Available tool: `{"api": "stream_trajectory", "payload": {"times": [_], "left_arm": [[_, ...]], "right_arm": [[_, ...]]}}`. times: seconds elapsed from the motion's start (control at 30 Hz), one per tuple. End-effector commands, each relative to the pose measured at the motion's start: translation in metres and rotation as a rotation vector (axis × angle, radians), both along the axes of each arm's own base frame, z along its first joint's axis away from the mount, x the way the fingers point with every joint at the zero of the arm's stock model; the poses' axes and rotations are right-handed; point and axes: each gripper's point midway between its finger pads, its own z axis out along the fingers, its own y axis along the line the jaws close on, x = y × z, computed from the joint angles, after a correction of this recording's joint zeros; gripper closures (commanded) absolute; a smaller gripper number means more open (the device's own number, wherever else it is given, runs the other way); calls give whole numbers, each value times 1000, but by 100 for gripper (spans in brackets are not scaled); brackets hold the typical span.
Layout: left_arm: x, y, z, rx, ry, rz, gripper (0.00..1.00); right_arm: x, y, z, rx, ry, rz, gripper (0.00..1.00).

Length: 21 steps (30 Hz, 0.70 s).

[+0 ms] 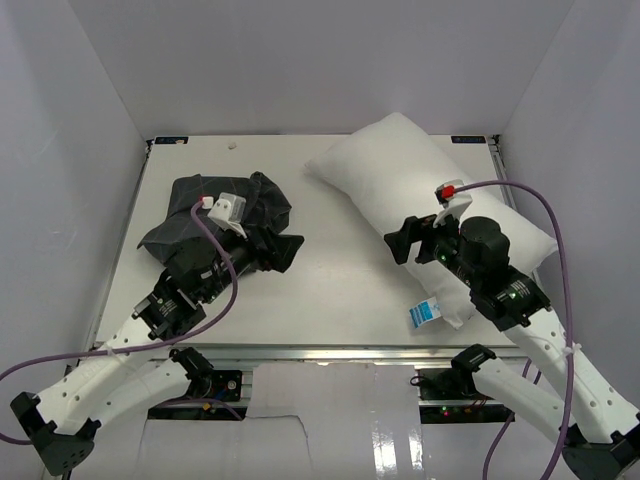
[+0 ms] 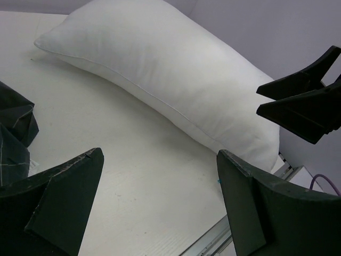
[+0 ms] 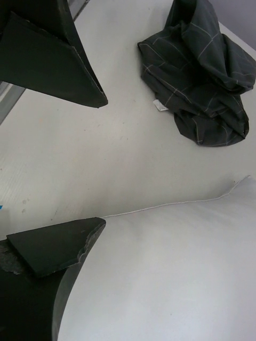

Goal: Remove the pillowcase from the pillow

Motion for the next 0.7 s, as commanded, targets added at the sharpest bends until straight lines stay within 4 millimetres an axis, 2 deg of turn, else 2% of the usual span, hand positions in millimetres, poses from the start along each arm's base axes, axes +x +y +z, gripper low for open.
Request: {"api": "stream_trajectory", "payload": {"times": [0.0, 0.03, 0.07, 0.23, 0.67], "left_arm": [[-14, 1, 1, -58, -16, -42, 2], [-14, 3, -4, -58, -8, -34, 2], [-15, 5, -9, -57, -5, -28, 2], [-21, 11, -33, -41, 6, -31, 2], [-23, 17, -31, -48, -4, -14, 2]], "right_arm": [[-7, -9, -4, -10, -36, -12, 10], [-11, -11, 0, 6, -58, -9, 10], [-12, -11, -7, 8, -54, -5, 10], [-17, -12, 4, 26, -92, 7, 10], [-20, -11, 8, 38, -111, 19, 10]]}}
